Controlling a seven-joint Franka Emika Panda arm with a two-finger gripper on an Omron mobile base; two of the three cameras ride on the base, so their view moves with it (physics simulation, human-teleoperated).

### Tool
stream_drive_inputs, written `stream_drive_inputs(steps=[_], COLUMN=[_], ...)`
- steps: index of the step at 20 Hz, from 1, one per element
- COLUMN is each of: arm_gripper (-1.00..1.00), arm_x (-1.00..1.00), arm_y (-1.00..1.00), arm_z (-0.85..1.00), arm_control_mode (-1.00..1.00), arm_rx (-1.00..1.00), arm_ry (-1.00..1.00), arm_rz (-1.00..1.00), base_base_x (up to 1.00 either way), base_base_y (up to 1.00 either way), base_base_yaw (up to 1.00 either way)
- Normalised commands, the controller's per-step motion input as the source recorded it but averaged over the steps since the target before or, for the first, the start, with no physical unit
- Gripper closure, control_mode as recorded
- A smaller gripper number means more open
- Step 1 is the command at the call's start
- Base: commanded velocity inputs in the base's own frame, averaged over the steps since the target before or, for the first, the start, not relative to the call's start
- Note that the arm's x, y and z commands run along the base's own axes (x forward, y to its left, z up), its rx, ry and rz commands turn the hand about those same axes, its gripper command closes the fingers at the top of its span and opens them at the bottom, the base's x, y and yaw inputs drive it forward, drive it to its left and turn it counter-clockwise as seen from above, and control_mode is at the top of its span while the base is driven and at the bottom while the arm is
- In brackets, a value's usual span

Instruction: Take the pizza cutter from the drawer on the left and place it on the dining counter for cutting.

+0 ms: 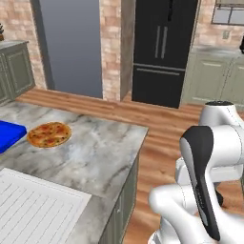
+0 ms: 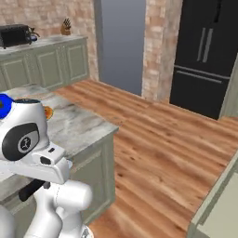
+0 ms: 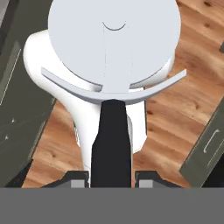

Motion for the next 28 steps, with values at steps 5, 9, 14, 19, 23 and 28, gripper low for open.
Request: stream_drive_inputs(steps=[5, 9, 14, 19, 23, 28], arm_gripper=[1.0, 1.0, 1.0, 1.0, 1.0, 1.0], arm_x=[0.0, 0.0, 0.0, 0.0, 0.0, 0.0], arm_y=[0.0, 0.0, 0.0, 0.0, 0.0, 0.0], arm_z=[0.0, 0.0, 0.0, 0.0, 0.0, 0.0], arm_control_mode=[1.0, 1.0, 1.0, 1.0, 1.0, 1.0], arm_rx=[0.0, 0.0, 0.0, 0.0, 0.0, 0.0], arm_ry=[0.0, 0.0, 0.0, 0.0, 0.0, 0.0], arm_rz=[0.0, 0.0, 0.0, 0.0, 0.0, 0.0], base_base_x=[0.05, 0.17, 0.22, 0.34, 0.4, 0.28], base_base_y=[-0.3, -0.23, -0.13, 0.01, 0.11, 0.55], base_base_yaw=[0.78, 0.53, 0.44, 0.34, 0.39, 0.24])
